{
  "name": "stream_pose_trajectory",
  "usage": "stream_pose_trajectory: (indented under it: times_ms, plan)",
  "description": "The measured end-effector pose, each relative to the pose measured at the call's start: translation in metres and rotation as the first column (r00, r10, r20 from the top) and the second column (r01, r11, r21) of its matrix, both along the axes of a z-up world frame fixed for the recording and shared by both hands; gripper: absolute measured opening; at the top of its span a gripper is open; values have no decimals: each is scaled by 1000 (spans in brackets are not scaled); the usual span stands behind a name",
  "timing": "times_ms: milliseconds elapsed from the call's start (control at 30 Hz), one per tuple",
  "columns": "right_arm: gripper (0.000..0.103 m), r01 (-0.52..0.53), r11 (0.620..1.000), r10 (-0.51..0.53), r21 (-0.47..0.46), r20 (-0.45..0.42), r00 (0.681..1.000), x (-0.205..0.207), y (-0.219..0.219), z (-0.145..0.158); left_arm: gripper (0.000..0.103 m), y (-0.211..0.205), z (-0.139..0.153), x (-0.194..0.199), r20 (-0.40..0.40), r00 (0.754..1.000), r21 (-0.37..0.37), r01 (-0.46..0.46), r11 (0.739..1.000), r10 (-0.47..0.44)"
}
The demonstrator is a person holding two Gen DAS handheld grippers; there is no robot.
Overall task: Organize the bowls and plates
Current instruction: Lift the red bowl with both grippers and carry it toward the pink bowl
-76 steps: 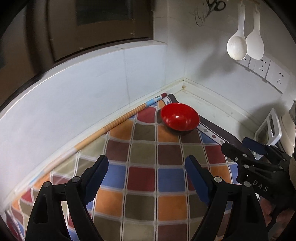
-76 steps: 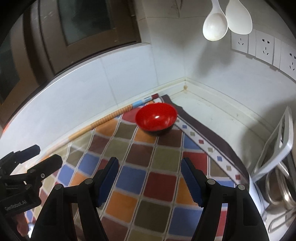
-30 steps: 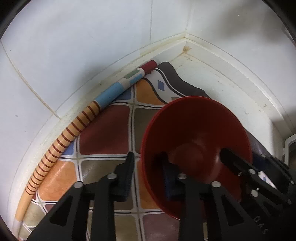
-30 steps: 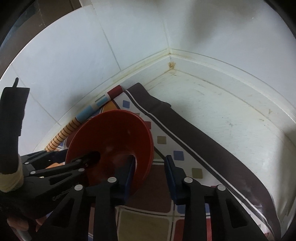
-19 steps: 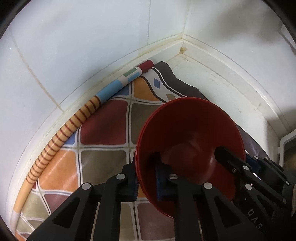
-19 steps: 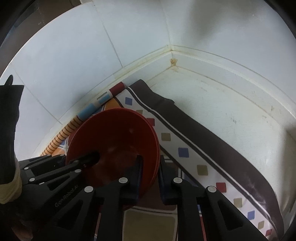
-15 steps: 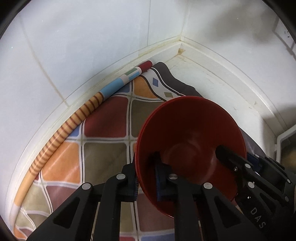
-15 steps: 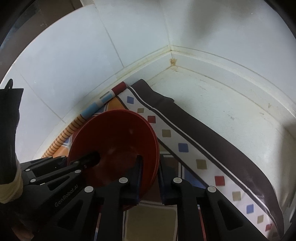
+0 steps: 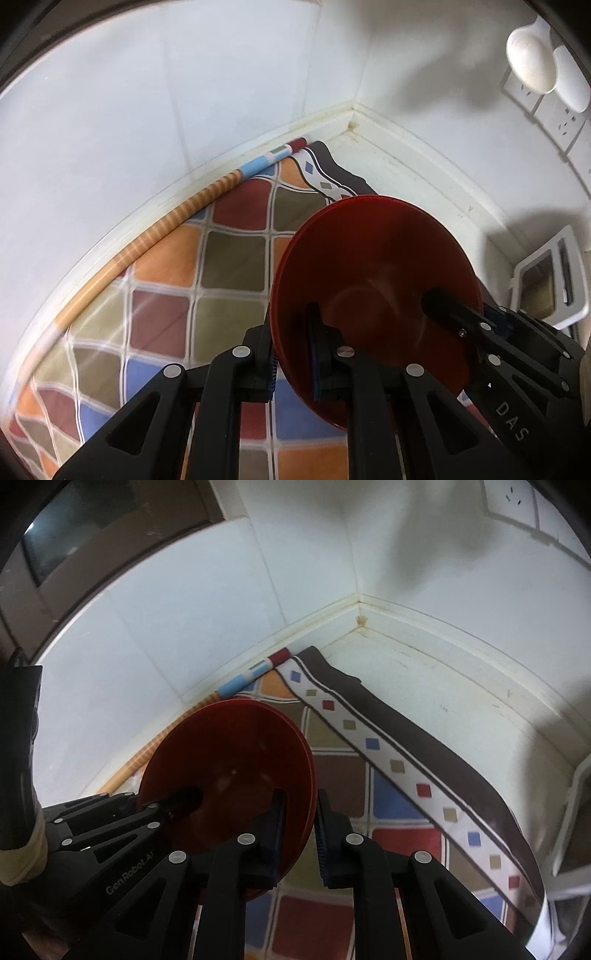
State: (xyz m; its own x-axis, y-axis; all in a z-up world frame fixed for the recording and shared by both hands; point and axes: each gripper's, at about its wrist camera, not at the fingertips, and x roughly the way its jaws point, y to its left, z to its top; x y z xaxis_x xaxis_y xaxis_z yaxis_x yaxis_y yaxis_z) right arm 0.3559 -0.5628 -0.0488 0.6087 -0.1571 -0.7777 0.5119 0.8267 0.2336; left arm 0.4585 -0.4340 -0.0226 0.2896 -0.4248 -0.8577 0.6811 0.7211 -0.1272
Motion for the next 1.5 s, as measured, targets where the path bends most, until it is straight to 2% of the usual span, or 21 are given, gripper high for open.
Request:
stream_pose_trajectory:
  times_ms: [300, 467, 900, 1200, 1500]
  plan:
    - [17, -78, 997, 78, -9, 36, 996, -30, 40, 37, 15, 60, 27, -38, 13, 996, -66, -84, 994, 85]
    - [17, -131, 990, 134, -49, 54, 990, -49, 79, 51, 15, 102, 35, -63, 11, 989, -102, -145, 984, 147]
    - [17, -296, 953, 299, -63, 60, 952, -85, 169, 49, 15, 196, 32, -114, -4, 949, -150, -312, 938, 315]
    - [17, -375, 923, 381, -85, 63, 923, -109, 211, 56, 15, 242, 36, -150, -28, 918, -207, -392, 896, 395]
    - [17, -448, 889, 454, -91, 54, 889, -128, 241, 57, 15, 272, 34, -182, -25, 893, -220, -443, 869, 448]
